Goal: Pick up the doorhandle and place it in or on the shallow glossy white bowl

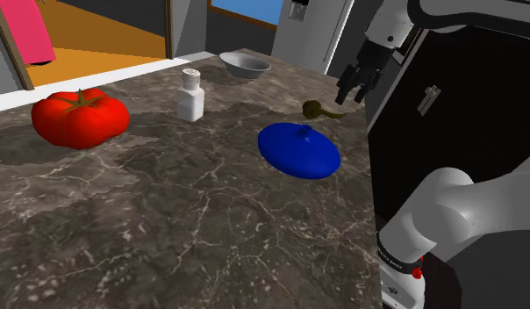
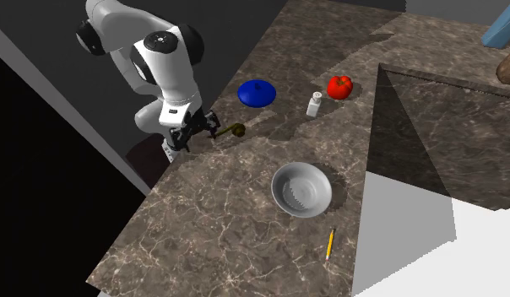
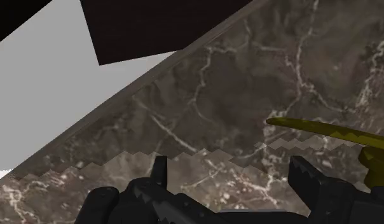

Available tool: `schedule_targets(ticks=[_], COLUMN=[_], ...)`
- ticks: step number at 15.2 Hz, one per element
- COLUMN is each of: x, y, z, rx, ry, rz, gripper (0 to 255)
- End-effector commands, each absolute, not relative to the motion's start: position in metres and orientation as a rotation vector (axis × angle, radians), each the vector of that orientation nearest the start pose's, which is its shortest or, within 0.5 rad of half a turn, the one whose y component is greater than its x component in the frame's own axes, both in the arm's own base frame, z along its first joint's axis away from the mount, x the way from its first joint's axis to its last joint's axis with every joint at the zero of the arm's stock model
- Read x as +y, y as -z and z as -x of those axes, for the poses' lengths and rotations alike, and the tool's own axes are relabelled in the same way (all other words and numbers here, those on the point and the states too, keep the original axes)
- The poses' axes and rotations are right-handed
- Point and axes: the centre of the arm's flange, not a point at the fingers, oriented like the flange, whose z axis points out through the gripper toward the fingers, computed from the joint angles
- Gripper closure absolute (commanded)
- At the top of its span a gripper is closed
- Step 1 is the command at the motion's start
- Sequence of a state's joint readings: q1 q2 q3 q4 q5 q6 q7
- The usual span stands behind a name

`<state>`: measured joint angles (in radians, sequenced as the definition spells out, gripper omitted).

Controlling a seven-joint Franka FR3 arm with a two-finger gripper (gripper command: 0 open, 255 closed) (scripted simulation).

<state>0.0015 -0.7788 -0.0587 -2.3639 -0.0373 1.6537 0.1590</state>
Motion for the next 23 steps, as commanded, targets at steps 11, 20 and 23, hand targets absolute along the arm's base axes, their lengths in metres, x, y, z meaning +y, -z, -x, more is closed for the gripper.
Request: schedule_targets(ticks=[11,20,23], x=[0.109,0.116,0.116], y=[-0.611,-0.573,-0.573], z=[-0.311,-0.319,-0.319], rx=[0.109,0.095,0.095], ry=[0.336,0.352,0.352], rz=[3.157,3.159,3.159], gripper=[0,0,0])
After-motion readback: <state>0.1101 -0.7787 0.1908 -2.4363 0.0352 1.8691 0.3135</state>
